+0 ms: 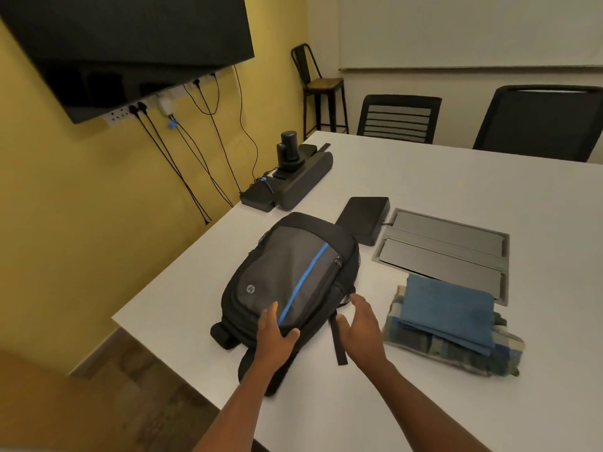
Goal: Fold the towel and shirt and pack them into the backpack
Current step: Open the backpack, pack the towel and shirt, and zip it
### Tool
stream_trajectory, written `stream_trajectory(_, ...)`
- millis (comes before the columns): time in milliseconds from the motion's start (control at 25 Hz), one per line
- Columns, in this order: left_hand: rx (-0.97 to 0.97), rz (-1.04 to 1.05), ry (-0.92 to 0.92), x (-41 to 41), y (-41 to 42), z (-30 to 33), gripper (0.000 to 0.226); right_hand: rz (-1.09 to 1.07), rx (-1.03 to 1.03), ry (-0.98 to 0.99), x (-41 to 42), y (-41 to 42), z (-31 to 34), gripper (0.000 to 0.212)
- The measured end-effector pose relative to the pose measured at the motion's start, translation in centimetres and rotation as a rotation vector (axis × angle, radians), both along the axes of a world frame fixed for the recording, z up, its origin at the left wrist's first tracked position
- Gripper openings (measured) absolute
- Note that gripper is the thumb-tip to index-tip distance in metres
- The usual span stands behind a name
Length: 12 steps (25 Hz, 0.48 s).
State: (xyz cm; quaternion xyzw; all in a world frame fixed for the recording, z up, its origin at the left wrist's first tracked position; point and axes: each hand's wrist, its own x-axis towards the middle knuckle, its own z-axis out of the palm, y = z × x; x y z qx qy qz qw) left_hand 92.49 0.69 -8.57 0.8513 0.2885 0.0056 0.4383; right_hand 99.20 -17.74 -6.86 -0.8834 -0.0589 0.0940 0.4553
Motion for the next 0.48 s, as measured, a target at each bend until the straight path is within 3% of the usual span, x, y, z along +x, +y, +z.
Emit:
stream_trajectory(280,0.03,0.004,0.026,1.2,10.1,-1.1,0.082,0.122,0.035,0.088,0.0,7.9,-1.9,0.062)
stream_trajectory(480,0.073,-0.031,0.083,3.7,17.3,-3.0,0.081,0.3,-0.049,0.138,0.6,13.5,-3.8,0.058)
